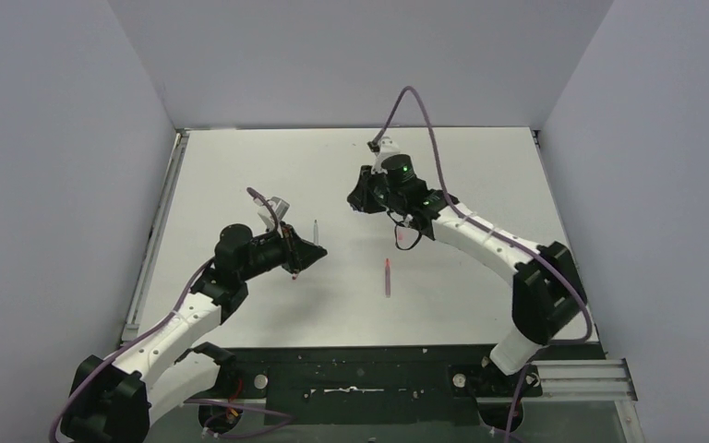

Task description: Insert the pens into the pen caps

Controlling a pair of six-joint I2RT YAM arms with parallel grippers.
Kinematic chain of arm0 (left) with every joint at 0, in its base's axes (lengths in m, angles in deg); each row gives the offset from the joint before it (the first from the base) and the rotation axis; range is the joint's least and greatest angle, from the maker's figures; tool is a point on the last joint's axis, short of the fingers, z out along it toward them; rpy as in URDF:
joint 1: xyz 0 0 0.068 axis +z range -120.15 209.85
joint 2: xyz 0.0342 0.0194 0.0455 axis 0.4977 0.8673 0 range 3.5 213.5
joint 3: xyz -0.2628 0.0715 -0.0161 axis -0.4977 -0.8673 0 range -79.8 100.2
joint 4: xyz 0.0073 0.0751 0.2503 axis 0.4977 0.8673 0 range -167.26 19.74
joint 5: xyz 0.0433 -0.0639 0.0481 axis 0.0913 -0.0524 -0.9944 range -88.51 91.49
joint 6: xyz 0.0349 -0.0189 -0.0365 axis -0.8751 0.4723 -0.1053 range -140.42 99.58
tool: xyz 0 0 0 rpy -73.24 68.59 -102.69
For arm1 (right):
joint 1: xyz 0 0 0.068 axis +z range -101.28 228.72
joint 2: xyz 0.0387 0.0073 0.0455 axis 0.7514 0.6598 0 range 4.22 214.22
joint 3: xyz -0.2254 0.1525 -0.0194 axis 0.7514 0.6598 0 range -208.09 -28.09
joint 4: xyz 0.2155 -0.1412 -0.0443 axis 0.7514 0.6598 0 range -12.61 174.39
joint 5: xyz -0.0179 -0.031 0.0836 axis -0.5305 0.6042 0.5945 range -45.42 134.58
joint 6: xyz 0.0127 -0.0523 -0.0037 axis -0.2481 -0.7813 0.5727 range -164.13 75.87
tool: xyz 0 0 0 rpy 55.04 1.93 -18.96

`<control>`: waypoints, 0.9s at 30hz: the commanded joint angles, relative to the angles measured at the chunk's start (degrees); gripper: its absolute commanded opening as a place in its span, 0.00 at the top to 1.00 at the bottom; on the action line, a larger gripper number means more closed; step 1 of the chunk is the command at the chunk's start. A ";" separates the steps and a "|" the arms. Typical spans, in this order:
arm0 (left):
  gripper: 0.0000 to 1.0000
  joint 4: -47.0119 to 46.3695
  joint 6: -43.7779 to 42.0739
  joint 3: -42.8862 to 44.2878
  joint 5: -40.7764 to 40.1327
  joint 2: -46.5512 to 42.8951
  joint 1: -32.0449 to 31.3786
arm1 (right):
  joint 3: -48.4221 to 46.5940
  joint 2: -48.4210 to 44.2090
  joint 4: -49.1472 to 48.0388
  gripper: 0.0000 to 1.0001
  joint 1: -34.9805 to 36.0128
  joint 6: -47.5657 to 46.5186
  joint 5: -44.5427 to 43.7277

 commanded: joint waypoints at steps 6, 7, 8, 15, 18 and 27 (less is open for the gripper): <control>1.00 -18.10 7.96 -2.03 2.42 -0.69 -0.54 | 6.91 -15.97 -31.07 1.00 6.77 12.95 5.23; 1.00 -19.01 8.42 -1.86 2.46 -0.62 -0.54 | 6.54 -16.19 -31.69 1.00 7.09 13.61 6.25; 1.00 -19.44 8.47 -1.58 2.47 -0.50 -0.54 | 6.17 -16.11 -32.05 1.00 7.50 14.40 7.00; 1.00 -19.11 7.83 1.06 2.93 -0.14 -0.54 | 5.40 -15.22 -32.38 1.00 10.04 14.46 7.27; 1.00 -18.36 7.56 1.93 2.82 -0.70 -0.54 | 5.38 -15.03 -32.17 1.00 10.22 14.43 7.36; 1.00 -15.14 5.31 4.14 2.34 -1.58 -0.54 | 4.57 -14.69 -30.24 1.00 11.30 12.92 7.42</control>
